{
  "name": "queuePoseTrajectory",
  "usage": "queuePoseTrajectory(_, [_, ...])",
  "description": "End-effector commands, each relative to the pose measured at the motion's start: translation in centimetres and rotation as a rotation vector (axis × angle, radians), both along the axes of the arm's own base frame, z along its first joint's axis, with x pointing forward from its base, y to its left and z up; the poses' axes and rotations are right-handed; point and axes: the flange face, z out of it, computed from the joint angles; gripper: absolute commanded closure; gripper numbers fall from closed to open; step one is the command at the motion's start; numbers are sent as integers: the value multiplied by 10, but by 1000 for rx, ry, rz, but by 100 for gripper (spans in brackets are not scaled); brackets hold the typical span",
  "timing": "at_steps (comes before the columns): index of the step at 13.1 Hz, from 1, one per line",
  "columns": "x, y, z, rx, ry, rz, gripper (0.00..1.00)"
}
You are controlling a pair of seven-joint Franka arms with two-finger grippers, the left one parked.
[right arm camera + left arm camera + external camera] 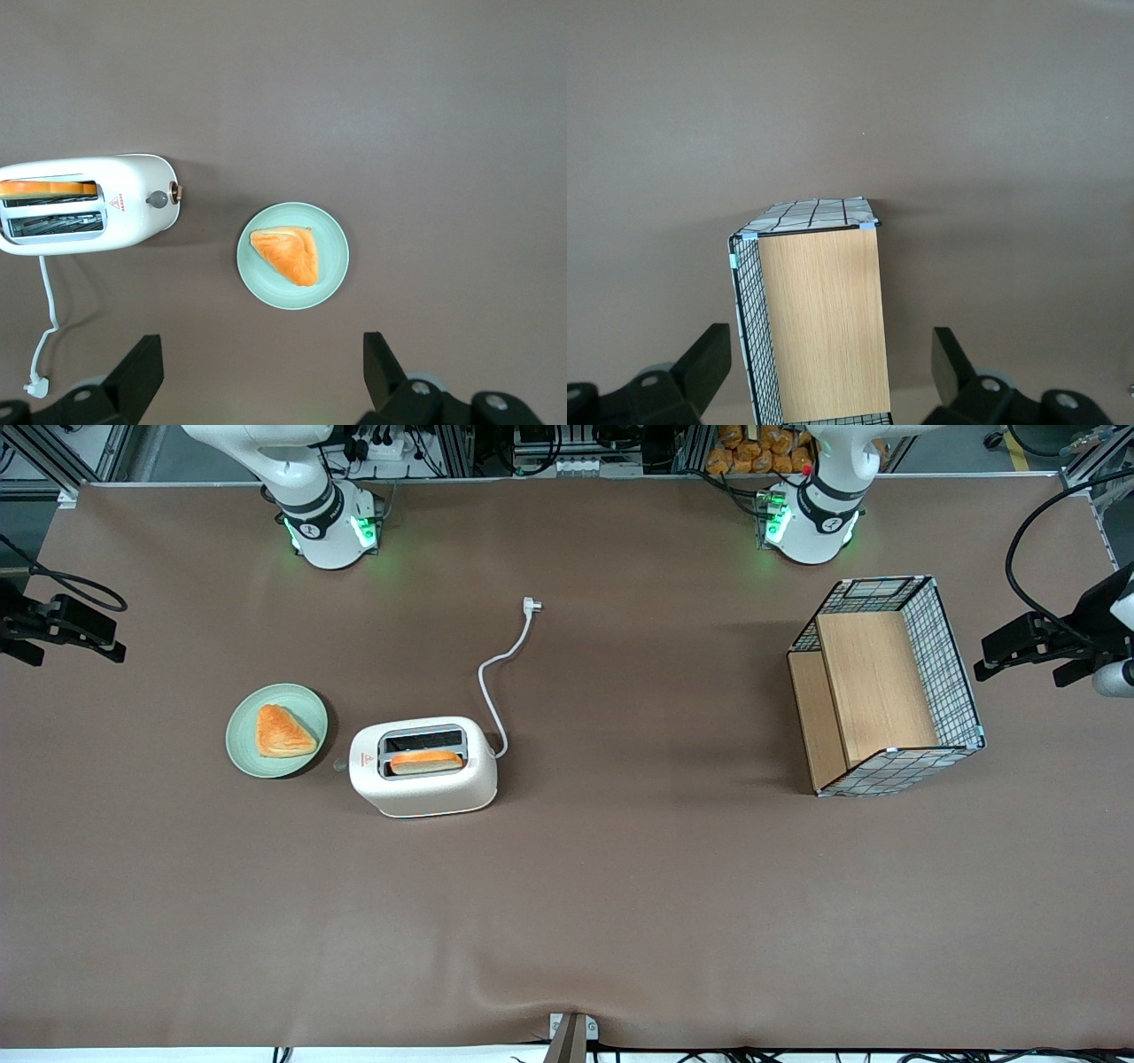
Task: Press toaster button with right arm
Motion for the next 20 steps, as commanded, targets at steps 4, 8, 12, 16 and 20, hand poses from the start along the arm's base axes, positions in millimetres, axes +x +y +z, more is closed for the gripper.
queuePoseTrajectory(4, [-2, -2, 5, 19, -4, 7, 0])
queuePoseTrajectory(8, [1, -4, 0, 16, 4, 6, 0])
queuePoseTrajectory(12, [5, -3, -7, 10, 16, 23, 0])
queuePoseTrajectory(16, [15, 2, -28, 13, 58, 33, 0])
queuePoseTrajectory(20, [22, 7, -47, 46, 92, 36, 0])
